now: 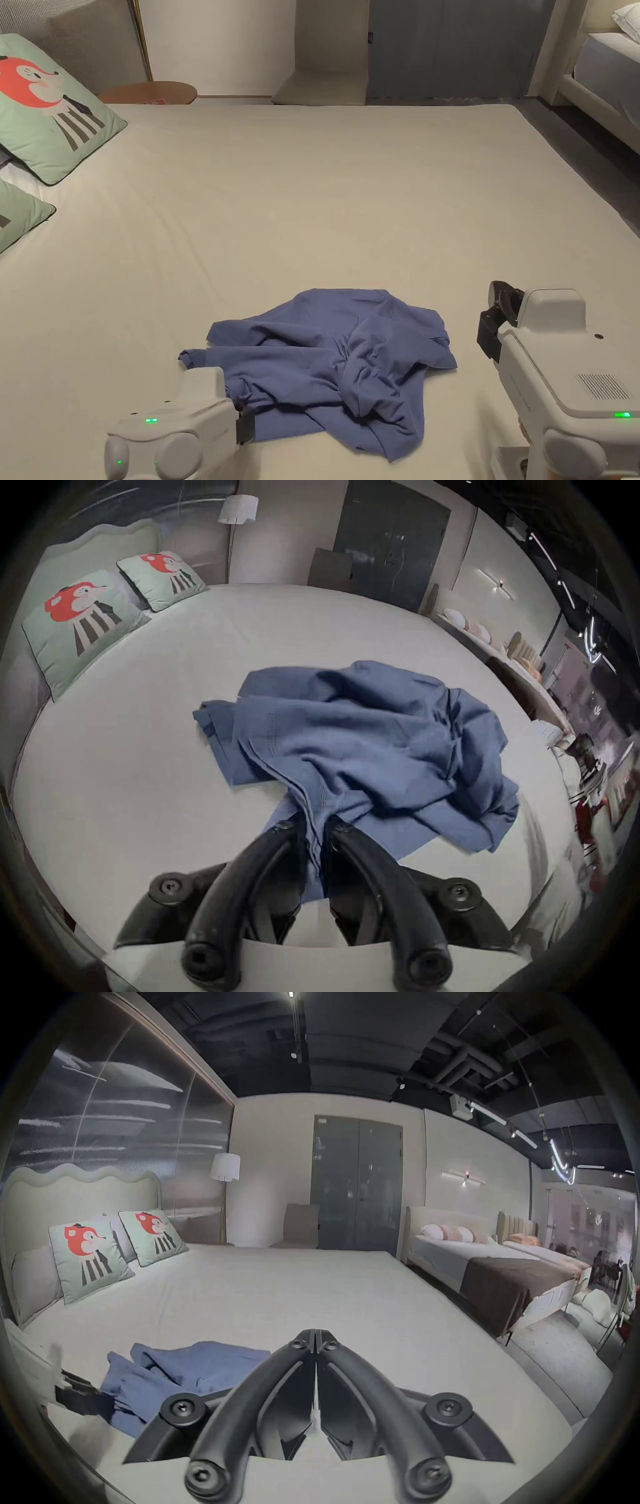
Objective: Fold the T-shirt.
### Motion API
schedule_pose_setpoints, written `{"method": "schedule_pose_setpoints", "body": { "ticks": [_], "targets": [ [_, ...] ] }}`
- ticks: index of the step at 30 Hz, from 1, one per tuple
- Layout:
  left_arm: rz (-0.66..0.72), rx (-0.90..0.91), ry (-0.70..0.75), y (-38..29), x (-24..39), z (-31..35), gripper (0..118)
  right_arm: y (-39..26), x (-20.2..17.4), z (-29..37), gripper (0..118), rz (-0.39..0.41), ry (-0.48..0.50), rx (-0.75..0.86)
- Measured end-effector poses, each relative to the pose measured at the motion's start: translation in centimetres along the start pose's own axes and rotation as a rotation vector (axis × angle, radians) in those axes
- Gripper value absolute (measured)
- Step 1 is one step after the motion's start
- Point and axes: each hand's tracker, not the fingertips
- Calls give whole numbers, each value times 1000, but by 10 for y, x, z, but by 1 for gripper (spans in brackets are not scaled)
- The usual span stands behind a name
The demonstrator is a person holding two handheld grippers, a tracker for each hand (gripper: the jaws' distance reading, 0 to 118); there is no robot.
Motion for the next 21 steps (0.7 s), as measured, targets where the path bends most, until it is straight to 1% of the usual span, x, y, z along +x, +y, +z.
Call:
{"method": "schedule_pose_setpoints", "body": {
  "ticks": [1, 2, 3, 4, 5, 7, 8, 10, 11, 12, 17, 18, 19, 20, 21],
  "targets": [
    [30, 31, -24, 3, -2, 7, 5, -1, 2, -12, 2, -1, 3, -46],
    [37, 36, -31, 7, -5, 12, 5, -1, 3, -26, 8, -3, 8, -93],
    [43, 36, -38, 11, -7, 17, 5, -1, 4, -39, 21, -1, 14, -143],
    [46, 47, -47, 13, -8, 22, 5, -1, 6, -55, 46, -4, 27, -196],
    [52, 61, -56, 15, -9, 25, 5, -2, 8, -68, 58, -16, 36, -232],
    [50, 74, -83, 21, -8, 31, 5, -7, 9, -104, 70, -32, 64, -331],
    [56, 82, -89, 24, -9, 33, 5, -11, 9, -122, 77, -31, 71, -386],
    [59, 91, -109, 30, -10, 30, 5, -24, 12, -160, 100, -54, 79, -490],
    [58, 88, -107, 31, -10, 27, 5, -30, 11, -176, 100, -52, 85, -542],
    [56, 86, -107, 32, -10, 26, 5, -36, 10, -189, 99, -65, 96, -571],
    [76, 66, -121, 31, -16, 16, 5, -53, -4, -226, 98, -1, 104, -683],
    [78, 63, -122, 31, -16, 15, 5, -56, -7, -231, 96, 15, 108, -701],
    [79, 62, -123, 30, -18, 14, 5, -58, -9, -232, 84, 22, 123, -709],
    [81, 60, -124, 29, -19, 13, 5, -60, -10, -232, 76, 16, 129, -706],
    [85, 56, -124, 29, -20, 12, 5, -56, -13, -225, 74, 23, 118, -696]
  ]
}}
